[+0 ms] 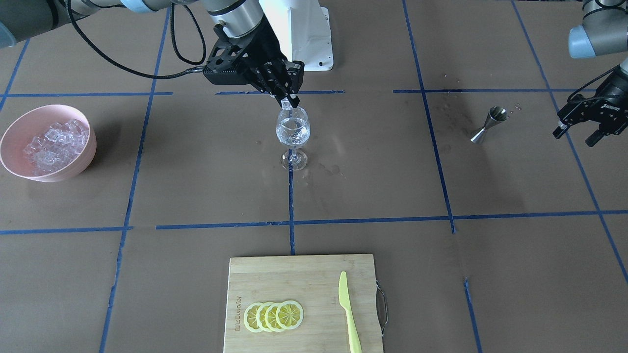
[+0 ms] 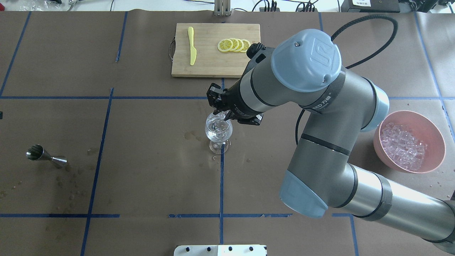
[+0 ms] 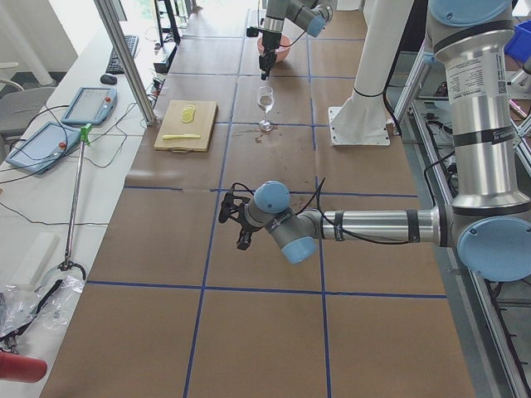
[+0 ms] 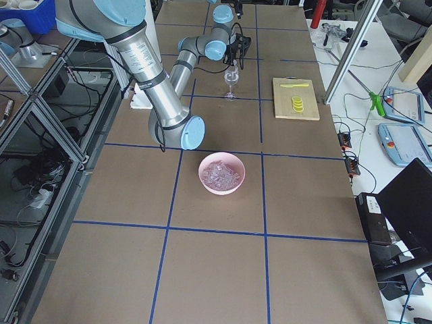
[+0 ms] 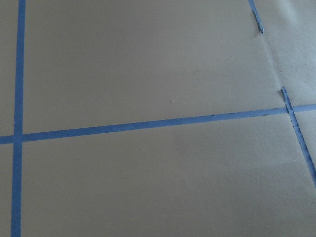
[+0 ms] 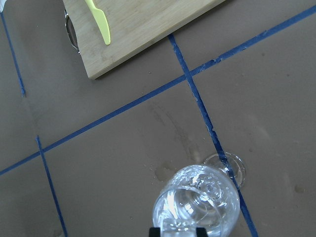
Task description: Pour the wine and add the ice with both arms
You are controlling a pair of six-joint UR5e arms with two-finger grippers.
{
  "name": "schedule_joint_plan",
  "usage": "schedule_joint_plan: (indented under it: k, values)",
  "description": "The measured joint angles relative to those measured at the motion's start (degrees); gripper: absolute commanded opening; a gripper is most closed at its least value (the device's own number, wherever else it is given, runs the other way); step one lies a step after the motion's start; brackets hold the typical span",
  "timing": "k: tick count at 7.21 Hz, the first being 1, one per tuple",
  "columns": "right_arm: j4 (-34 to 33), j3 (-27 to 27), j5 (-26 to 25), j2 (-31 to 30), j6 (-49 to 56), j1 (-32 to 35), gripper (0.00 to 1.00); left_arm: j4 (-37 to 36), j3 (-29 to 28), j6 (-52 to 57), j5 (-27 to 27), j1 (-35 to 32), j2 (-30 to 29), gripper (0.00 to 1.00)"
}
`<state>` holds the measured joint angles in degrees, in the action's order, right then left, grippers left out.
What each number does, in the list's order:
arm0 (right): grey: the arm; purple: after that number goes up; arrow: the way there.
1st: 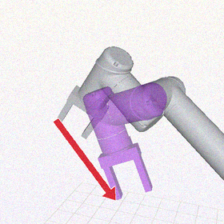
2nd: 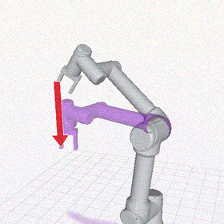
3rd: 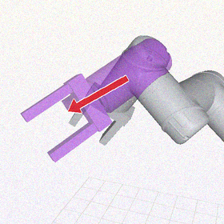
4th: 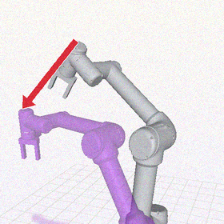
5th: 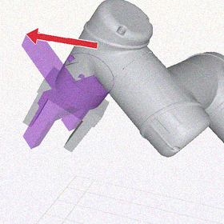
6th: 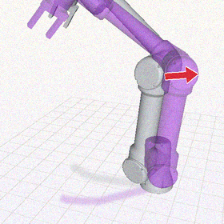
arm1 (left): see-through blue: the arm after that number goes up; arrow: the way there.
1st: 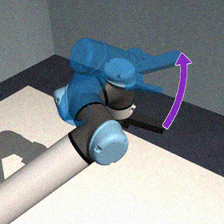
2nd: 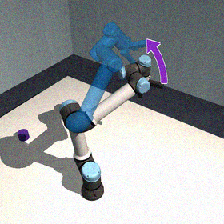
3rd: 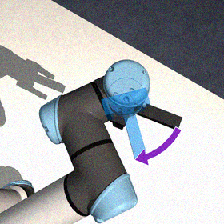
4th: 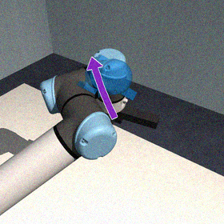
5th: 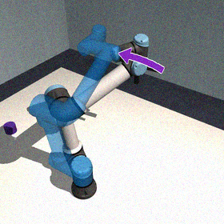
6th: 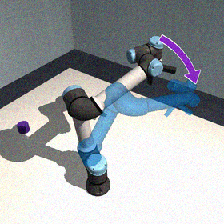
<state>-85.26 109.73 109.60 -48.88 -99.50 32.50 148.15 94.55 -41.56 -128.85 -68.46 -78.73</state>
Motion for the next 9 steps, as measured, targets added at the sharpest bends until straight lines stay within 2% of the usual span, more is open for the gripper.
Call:
schedule_joint_plan:
  k: [3,5,7,9]
  values:
    - [0.0,-1.0,-0.1,-0.1,-0.2,-0.3,1.0,1.1,0.3,-1.4,0.0,0.0,0.5,1.0]
    - [0.0,-0.1,0.2,-2.8,0.2,0.5,1.0,2.2,0.3,-2.3,0.0,-0.1,0.8,1.0]
    - [0.3,3.6,3.1,-11.0,5.1,5.0,1.0,2.5,0.0,-2.3,0.0,-0.1,0.8,1.0]
    - [0.5,5.5,9.1,-20.4,17.7,13.0,1.0,2.4,-0.3,-1.7,0.0,0.0,0.9,1.0]
